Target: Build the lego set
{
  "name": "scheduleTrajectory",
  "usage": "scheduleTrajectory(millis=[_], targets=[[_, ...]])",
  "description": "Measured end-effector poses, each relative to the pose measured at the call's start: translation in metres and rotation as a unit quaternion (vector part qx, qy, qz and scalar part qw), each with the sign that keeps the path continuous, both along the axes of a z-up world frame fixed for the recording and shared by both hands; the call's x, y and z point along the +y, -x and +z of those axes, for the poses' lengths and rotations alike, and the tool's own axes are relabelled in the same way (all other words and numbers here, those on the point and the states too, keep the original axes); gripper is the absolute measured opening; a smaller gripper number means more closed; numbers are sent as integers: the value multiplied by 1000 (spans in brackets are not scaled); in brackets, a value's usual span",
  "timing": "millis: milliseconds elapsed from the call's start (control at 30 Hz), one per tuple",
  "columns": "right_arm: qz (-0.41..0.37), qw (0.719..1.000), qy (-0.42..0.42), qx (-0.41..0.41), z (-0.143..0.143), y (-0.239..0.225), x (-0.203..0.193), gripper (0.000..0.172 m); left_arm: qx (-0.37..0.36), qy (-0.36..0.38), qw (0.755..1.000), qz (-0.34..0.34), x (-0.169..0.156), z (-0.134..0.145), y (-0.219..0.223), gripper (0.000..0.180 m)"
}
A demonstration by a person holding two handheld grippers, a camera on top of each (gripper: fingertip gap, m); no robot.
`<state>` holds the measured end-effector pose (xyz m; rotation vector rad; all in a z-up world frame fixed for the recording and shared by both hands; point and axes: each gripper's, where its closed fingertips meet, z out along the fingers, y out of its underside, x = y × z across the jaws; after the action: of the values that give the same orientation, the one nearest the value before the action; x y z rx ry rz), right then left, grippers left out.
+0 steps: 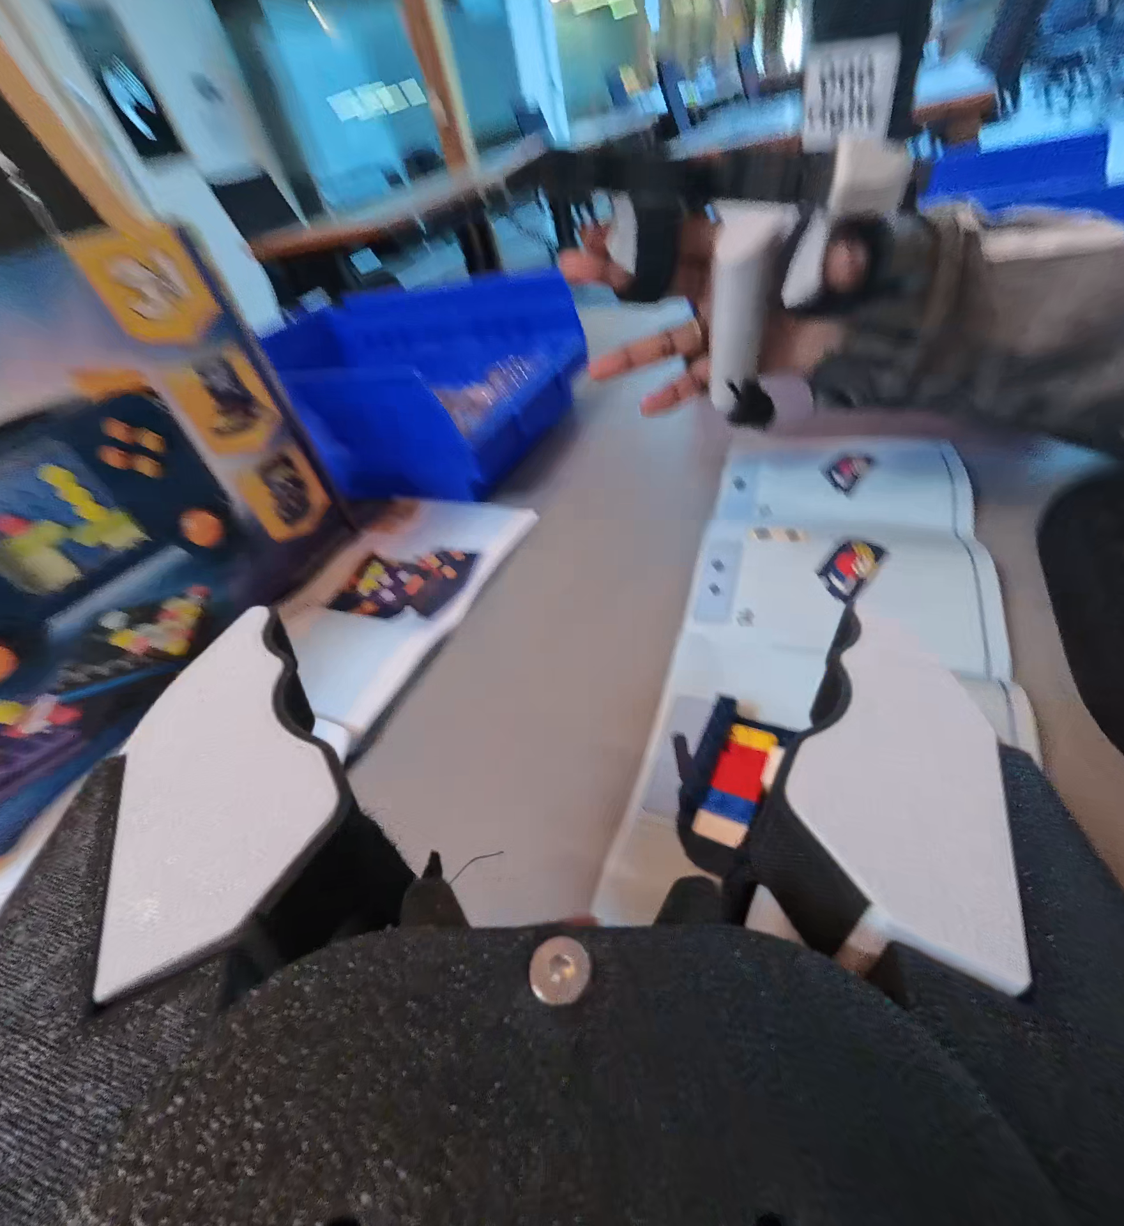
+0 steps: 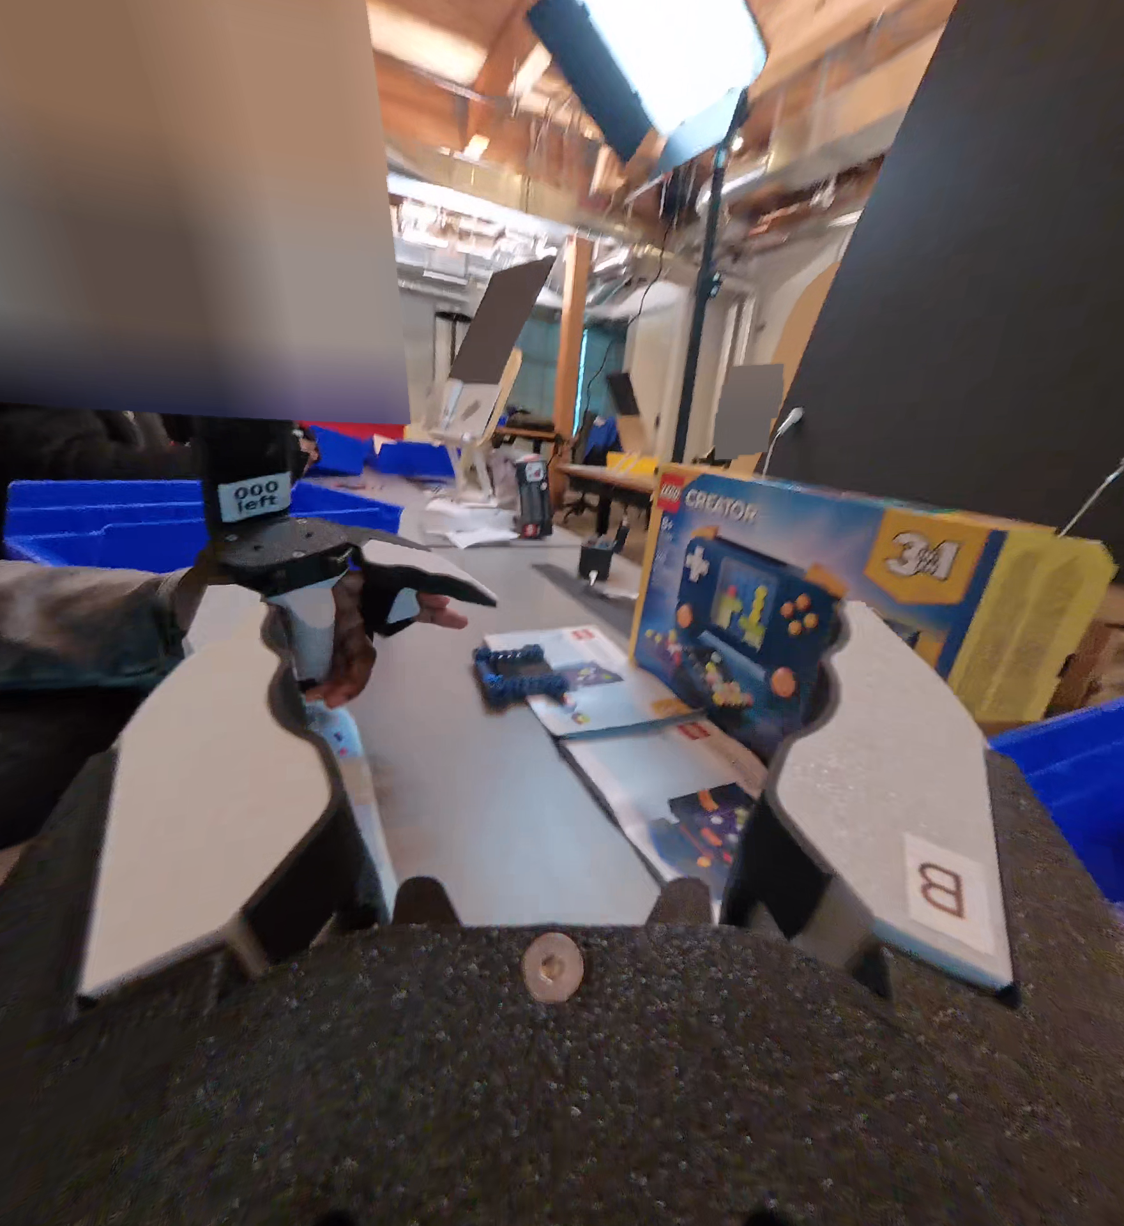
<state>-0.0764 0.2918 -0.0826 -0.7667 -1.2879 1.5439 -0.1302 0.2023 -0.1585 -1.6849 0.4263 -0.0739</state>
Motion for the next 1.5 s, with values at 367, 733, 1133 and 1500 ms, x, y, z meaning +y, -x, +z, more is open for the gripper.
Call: scheduleTrajectory(millis=[367, 733, 1133, 1500], targets=[[-22, 999, -20, 18, 2, 1, 4, 143, 73, -141, 986, 57, -7, 36, 19, 143], [-53, 995, -11, 88, 25, -18, 19, 71, 53, -243, 966, 75, -25, 71, 27, 124], [-46, 996, -21, 75, 21, -14, 13, 82, 39, -226, 973, 30, -24, 64, 13, 101], [-81, 995, -28, 58, 11, -1, 16, 147, 54, -186, 980, 36, -12, 50, 9, 146]])
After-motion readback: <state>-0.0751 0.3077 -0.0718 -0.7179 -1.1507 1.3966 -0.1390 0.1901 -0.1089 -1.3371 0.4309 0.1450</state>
